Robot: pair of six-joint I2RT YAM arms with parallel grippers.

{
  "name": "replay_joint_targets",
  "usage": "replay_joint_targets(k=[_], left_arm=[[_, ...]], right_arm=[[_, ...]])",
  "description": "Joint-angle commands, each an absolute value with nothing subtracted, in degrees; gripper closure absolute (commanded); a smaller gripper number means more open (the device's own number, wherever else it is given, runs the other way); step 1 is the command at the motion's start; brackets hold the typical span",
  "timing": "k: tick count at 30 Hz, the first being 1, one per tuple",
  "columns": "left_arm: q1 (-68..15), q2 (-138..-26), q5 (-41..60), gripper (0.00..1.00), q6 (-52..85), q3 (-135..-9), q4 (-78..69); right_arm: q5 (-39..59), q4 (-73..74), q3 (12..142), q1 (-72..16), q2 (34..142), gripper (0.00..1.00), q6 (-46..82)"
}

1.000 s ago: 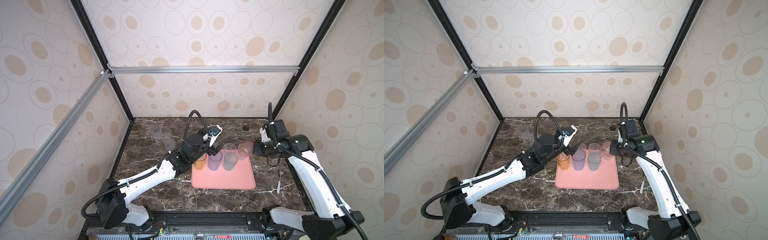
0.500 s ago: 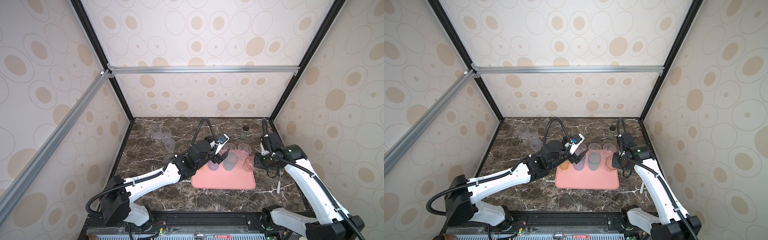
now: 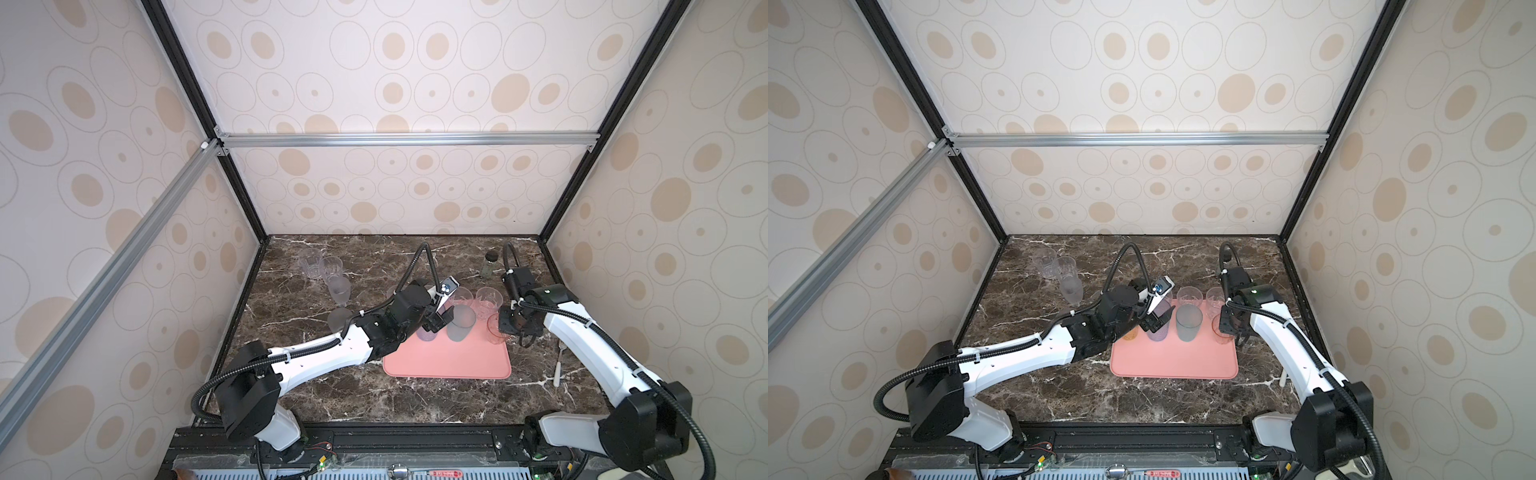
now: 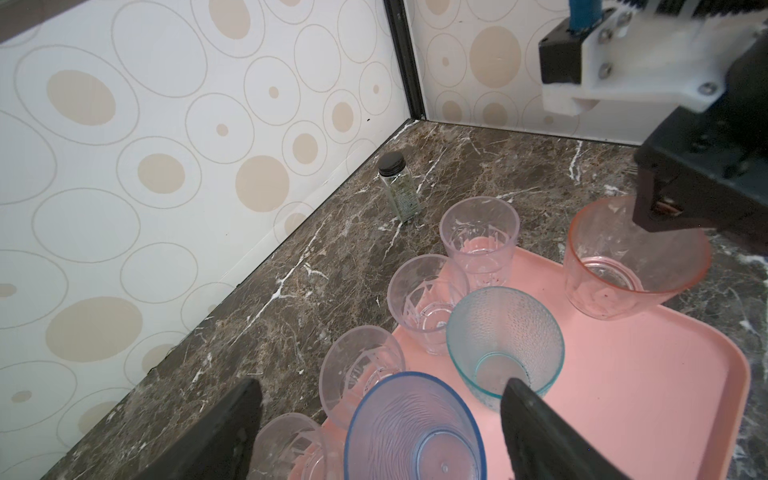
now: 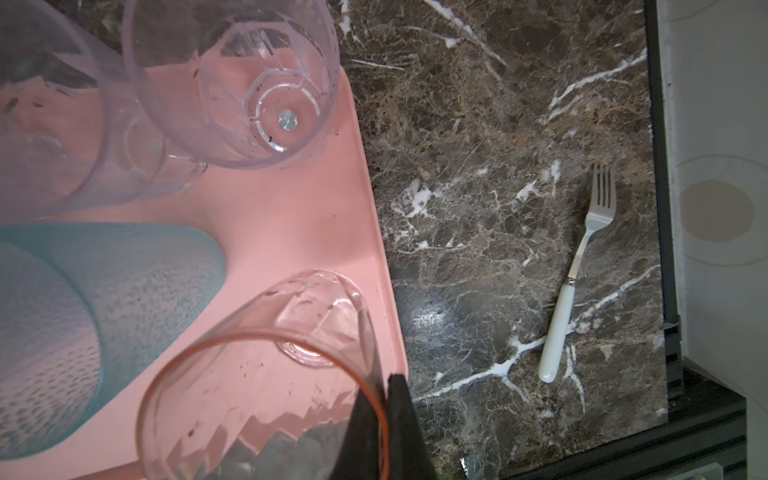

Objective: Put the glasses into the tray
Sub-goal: 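Lower the pink cup onto the tray and open the right gripper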

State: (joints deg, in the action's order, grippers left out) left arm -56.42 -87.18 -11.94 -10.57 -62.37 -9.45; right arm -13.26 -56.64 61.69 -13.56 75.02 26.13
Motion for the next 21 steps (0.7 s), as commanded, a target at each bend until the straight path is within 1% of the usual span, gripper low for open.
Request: replay_joint_targets(k=[1, 12, 21], left_arm=[[-57.0, -87.2, -13.8, 0.10, -13.1, -63.2, -8.7], [-56.9, -87.4, -15.6, 0.10, -14.3, -63.2, -9.0], [-56.8, -87.7, -16.6, 0.09, -14.6, -63.6, -9.2]], right_arm=[[-14.1, -52.4, 60.7, -13.5, 76.9, 1.00, 27.1], [-12.7, -46.8, 59.5, -11.9, 83.4, 1.00, 26.1], [-11.3, -44.8, 58.4, -10.1, 85.2, 1.00, 25.1]])
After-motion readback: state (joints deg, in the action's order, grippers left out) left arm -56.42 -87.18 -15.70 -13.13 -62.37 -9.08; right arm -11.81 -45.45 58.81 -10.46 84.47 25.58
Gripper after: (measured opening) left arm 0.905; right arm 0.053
